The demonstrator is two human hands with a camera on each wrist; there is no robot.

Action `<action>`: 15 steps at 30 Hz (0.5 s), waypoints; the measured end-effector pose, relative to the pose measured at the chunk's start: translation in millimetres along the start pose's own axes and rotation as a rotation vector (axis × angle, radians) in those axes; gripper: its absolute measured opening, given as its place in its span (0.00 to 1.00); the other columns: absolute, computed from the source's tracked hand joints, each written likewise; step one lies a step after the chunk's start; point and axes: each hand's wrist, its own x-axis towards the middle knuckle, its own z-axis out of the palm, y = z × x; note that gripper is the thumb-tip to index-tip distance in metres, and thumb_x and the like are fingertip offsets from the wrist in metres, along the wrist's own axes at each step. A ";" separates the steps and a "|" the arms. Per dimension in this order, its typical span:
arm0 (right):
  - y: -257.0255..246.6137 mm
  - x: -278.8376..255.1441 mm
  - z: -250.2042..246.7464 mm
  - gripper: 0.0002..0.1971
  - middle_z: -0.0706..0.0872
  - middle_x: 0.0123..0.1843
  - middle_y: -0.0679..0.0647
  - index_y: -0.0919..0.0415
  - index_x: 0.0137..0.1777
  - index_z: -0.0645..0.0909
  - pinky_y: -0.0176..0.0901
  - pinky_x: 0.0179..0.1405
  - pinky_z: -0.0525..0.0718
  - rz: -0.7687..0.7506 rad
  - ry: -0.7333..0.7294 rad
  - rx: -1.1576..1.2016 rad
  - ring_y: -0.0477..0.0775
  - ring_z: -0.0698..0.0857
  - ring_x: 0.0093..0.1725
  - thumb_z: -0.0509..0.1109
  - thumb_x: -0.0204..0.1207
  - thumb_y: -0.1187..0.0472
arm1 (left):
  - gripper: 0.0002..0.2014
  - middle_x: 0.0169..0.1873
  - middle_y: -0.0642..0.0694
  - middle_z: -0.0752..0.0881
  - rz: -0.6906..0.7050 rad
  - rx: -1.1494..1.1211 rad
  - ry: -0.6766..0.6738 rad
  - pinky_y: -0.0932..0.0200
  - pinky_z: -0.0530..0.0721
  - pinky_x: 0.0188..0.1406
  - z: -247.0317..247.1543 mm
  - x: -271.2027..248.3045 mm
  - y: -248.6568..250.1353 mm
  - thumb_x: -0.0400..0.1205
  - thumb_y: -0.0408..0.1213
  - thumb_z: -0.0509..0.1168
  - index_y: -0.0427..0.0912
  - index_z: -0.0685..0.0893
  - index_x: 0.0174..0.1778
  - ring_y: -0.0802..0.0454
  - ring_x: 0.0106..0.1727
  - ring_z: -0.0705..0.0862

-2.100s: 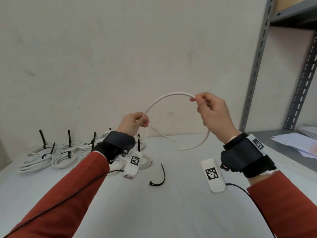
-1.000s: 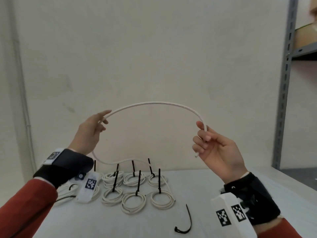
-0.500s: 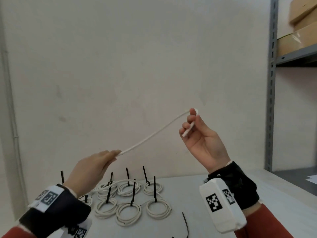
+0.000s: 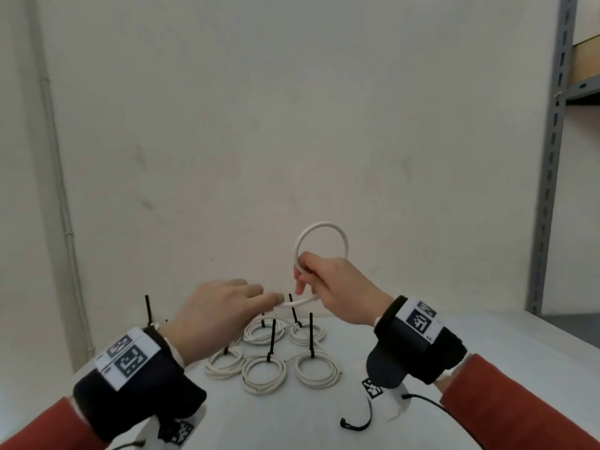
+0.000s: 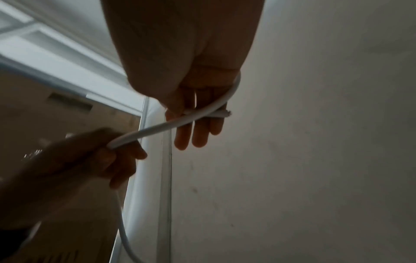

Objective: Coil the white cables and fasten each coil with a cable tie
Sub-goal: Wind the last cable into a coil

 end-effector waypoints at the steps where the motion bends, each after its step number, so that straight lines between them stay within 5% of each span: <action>1: 0.0 -1.3 -0.2 0.07 0.87 0.42 0.47 0.53 0.46 0.71 0.40 0.39 0.77 -0.003 -0.066 -0.044 0.37 0.80 0.33 0.58 0.85 0.65 | 0.13 0.31 0.57 0.81 -0.001 0.000 0.005 0.63 0.69 0.17 -1.2 -0.9 -3.1 0.78 0.44 0.55 0.58 0.75 0.58 0.52 0.28 0.81; 5: -1.1 -7.5 -0.6 0.10 0.80 0.31 0.45 0.57 0.47 0.75 0.42 0.38 0.76 0.003 -0.180 0.001 0.43 0.77 0.31 0.55 0.86 0.58 | 0.11 0.33 0.55 0.81 0.002 -0.034 0.028 0.60 0.75 0.16 -4.4 -3.3 -11.1 0.83 0.47 0.51 0.56 0.75 0.58 0.49 0.30 0.81; 9: -7.1 -11.8 2.1 0.24 0.74 0.25 0.44 0.48 0.38 0.79 0.44 0.33 0.74 -0.016 -0.166 -0.034 0.44 0.75 0.26 0.47 0.78 0.36 | 0.17 0.38 0.55 0.84 -0.078 -0.157 0.116 0.58 0.79 0.23 -8.9 3.4 -17.2 0.86 0.55 0.44 0.55 0.76 0.56 0.51 0.35 0.83; 12: -12.1 -11.0 0.2 0.25 0.71 0.21 0.44 0.53 0.27 0.74 0.36 0.26 0.68 0.039 -0.075 0.261 0.43 0.69 0.22 0.52 0.81 0.42 | 0.21 0.33 0.62 0.78 -0.183 -0.412 0.149 0.66 0.74 0.32 -3.1 7.3 -29.8 0.85 0.59 0.45 0.53 0.78 0.53 0.61 0.34 0.75; 15: -15.6 -9.9 -7.8 0.24 0.64 0.19 0.43 0.57 0.23 0.69 0.31 0.20 0.60 0.138 -0.003 0.651 0.44 0.59 0.20 0.55 0.80 0.48 | 0.14 0.28 0.58 0.74 -0.302 -0.570 0.229 0.70 0.69 0.33 7.2 9.2 -44.9 0.85 0.52 0.50 0.55 0.80 0.50 0.61 0.31 0.74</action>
